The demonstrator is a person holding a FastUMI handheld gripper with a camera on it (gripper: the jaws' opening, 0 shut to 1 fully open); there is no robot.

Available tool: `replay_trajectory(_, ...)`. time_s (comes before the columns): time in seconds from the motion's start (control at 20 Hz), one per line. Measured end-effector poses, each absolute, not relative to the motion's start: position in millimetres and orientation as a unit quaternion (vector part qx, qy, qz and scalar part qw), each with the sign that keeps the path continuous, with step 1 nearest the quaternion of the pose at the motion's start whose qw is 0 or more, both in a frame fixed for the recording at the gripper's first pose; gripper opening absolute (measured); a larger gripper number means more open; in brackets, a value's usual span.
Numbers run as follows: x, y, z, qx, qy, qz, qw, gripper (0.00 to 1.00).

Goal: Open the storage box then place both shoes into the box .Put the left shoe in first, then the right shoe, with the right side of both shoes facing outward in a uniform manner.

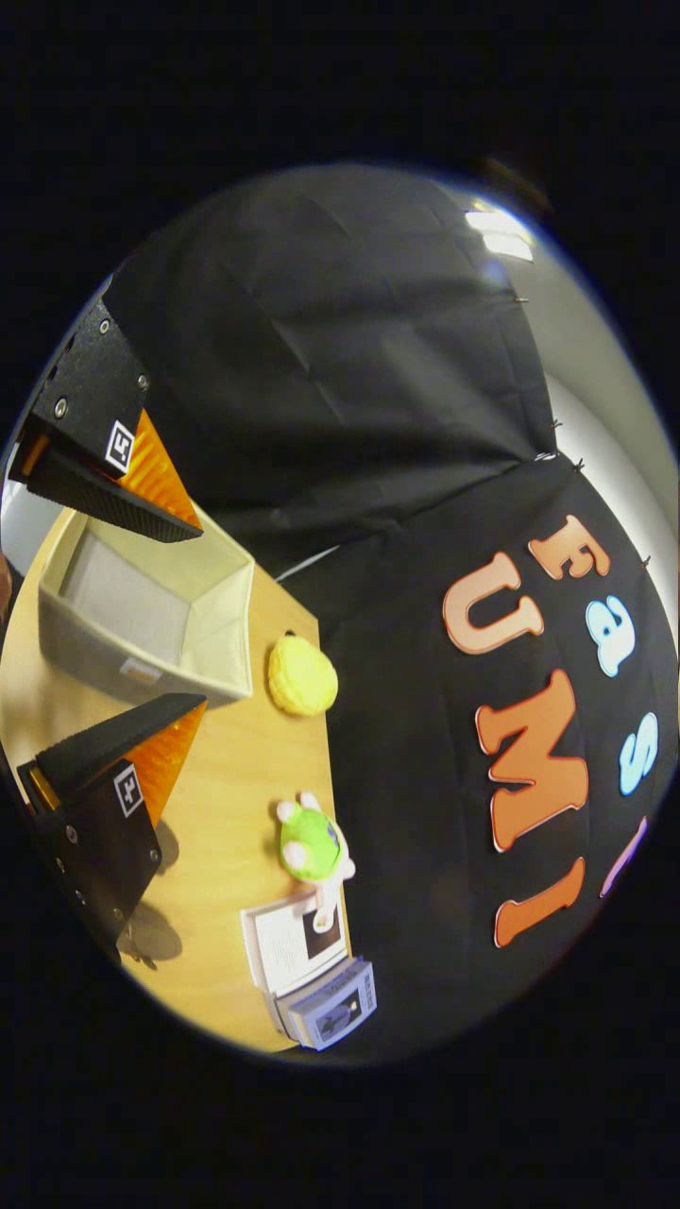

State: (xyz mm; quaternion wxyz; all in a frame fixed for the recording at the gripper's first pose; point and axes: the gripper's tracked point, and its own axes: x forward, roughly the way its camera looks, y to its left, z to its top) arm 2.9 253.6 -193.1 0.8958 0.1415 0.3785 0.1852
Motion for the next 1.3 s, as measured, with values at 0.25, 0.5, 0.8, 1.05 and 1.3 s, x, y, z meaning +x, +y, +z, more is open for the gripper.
replay_trajectory(0.25,-14.8,173.0,-229.5,0.07,0.403,0.12,0.905,0.96)
replay_trajectory(0.5,-30.9,145.1,-262.3,0.057,0.432,0.098,0.895,0.91)
replay_trajectory(0.8,-62.8,119.0,-337.2,0.059,0.509,0.06,0.856,0.7)
replay_trajectory(1.05,-71.0,106.1,-359.8,0.066,0.548,0.035,0.833,0.49)
replay_trajectory(1.3,-83.6,110.9,-384.5,0.082,0.59,0.025,0.803,0.38)
